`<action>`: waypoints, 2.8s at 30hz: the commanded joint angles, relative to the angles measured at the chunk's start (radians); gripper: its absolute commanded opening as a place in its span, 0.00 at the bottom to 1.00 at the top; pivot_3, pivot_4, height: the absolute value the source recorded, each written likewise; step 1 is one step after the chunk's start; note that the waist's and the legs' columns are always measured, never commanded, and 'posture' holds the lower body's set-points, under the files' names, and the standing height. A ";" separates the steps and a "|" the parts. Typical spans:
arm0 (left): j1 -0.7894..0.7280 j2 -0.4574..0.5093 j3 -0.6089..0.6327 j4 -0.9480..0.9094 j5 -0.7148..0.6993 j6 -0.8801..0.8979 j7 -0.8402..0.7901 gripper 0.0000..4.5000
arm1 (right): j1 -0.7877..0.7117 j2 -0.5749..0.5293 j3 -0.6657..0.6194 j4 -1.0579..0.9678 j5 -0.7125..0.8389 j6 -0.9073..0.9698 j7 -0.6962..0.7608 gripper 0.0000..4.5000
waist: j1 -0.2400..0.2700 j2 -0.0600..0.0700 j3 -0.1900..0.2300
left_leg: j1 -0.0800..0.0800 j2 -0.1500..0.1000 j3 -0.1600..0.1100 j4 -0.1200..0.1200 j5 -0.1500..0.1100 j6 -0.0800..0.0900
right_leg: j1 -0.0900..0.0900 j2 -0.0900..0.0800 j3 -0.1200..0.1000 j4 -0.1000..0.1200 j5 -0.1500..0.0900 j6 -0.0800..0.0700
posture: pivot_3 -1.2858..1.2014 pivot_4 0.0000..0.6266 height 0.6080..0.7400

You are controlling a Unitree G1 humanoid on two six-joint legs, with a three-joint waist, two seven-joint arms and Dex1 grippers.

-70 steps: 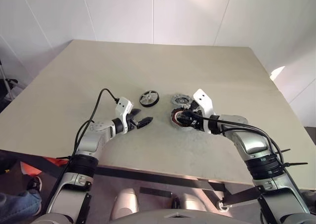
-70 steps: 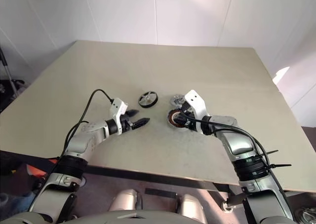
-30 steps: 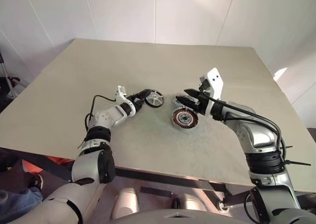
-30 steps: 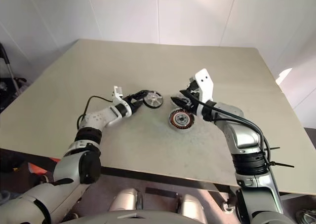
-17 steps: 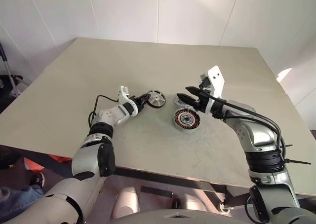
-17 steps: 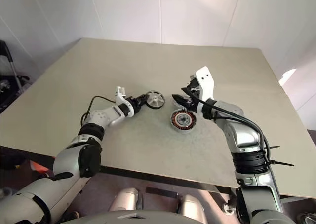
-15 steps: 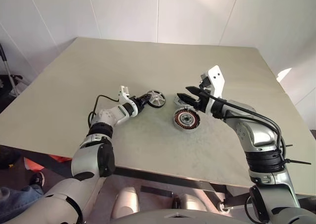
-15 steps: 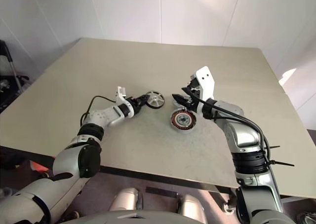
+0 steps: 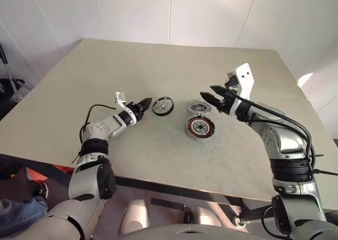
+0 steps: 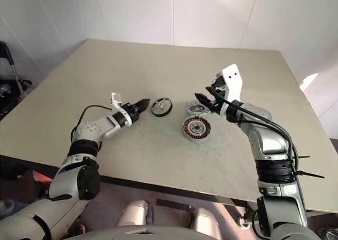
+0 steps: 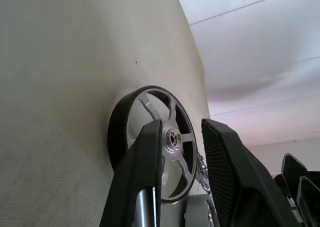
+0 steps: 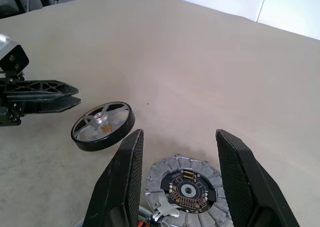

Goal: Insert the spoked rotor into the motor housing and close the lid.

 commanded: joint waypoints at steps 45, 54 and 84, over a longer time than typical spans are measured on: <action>0.096 -0.002 -0.136 -0.095 0.083 -0.061 0.020 0.29 | -0.029 -0.010 -0.008 -0.004 -0.005 -0.019 0.000 0.57 | 0.000 0.001 -0.001 | 0.001 0.000 0.000 0.001 0.001 0.001 | 0.001 0.000 0.000 0.001 0.000 0.000 | 0.52 0.00 1.00; 0.013 -0.043 -0.110 0.028 0.066 -0.107 -0.014 0.29 | -0.034 -0.007 -0.002 0.002 -0.009 -0.022 0.002 0.57 | 0.007 0.002 -0.001 | 0.016 0.000 0.000 0.000 0.000 -0.001 | 0.016 0.000 0.000 -0.001 -0.004 0.007 | 0.52 0.00 1.00; -0.010 -0.058 0.021 -0.072 -0.122 0.045 -0.116 0.09 | -0.050 -0.062 -0.051 0.087 -0.061 -0.047 -0.054 0.57 | 0.004 0.001 0.000 | 0.011 -0.001 0.000 -0.002 0.000 0.000 | 0.012 -0.001 0.000 -0.002 -0.001 0.001 | 0.52 0.00 1.00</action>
